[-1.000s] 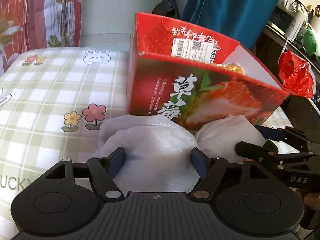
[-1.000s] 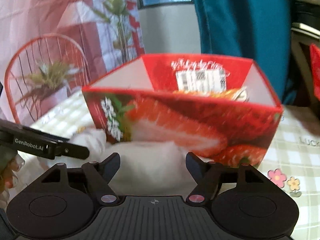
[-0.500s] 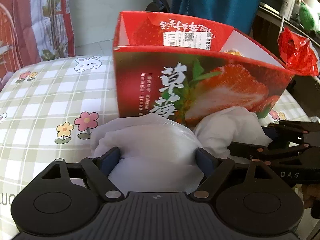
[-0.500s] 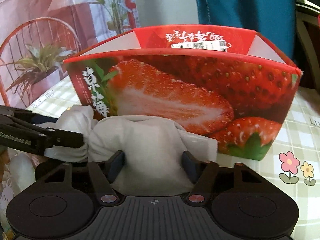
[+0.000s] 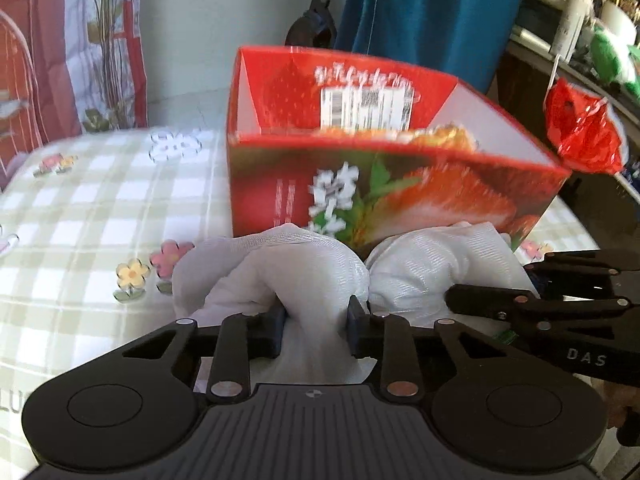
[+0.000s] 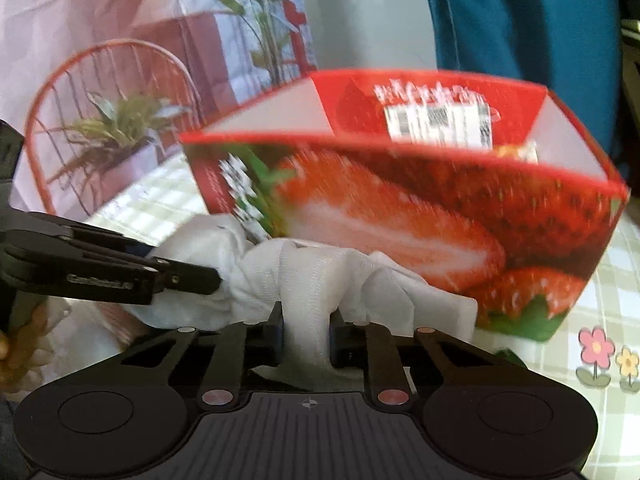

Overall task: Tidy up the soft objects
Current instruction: 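Lift the white mesh cloth into the red box and open both tools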

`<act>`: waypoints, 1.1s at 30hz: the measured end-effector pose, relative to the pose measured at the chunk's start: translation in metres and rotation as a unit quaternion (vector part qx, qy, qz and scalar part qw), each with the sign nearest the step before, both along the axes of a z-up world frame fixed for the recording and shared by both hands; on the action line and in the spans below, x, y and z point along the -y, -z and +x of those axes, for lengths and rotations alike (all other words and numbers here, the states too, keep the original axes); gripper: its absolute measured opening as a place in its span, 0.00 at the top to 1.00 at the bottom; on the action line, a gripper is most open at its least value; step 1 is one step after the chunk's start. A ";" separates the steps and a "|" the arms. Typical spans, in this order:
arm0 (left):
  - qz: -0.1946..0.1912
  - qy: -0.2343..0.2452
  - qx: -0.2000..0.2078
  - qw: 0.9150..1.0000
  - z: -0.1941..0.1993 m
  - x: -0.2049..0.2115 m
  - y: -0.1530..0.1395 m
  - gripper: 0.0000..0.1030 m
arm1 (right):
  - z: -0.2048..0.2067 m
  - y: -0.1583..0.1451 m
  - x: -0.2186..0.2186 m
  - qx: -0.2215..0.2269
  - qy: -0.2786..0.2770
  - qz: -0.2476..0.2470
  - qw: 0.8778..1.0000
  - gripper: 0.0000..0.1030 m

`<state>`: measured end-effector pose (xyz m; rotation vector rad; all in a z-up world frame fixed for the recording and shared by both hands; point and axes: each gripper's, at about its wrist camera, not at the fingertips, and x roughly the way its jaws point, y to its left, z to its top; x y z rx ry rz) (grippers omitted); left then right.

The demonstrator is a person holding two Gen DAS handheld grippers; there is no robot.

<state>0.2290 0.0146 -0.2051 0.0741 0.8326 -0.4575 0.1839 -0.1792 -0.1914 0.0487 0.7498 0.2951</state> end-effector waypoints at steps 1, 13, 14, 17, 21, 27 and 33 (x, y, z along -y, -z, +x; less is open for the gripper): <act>-0.005 0.001 0.005 1.000 -0.002 -0.003 -0.006 0.70 | -0.002 -0.006 -0.001 0.007 -0.005 0.001 1.000 0.83; -0.038 0.015 0.116 0.992 -0.013 -0.009 -0.101 0.70 | -0.006 -0.093 0.000 0.114 -0.041 0.018 0.993 0.83; -0.043 0.013 0.122 0.991 -0.011 -0.007 -0.106 0.70 | -0.004 -0.100 0.001 0.124 -0.041 0.019 0.991 0.83; -0.051 0.011 0.140 0.989 -0.003 0.006 -0.119 0.69 | 0.002 -0.120 0.006 0.151 -0.037 0.014 0.988 0.83; -0.051 0.008 0.149 0.987 0.014 0.028 -0.119 0.68 | 0.016 -0.135 0.016 0.171 -0.022 0.001 0.985 0.83; -0.050 0.002 0.127 0.991 0.042 0.047 -0.099 0.67 | 0.045 -0.125 0.035 0.158 0.014 -0.013 0.987 0.83; -0.029 0.007 0.111 0.993 0.054 0.058 -0.078 0.62 | 0.059 -0.096 0.045 0.127 0.044 -0.014 0.991 0.83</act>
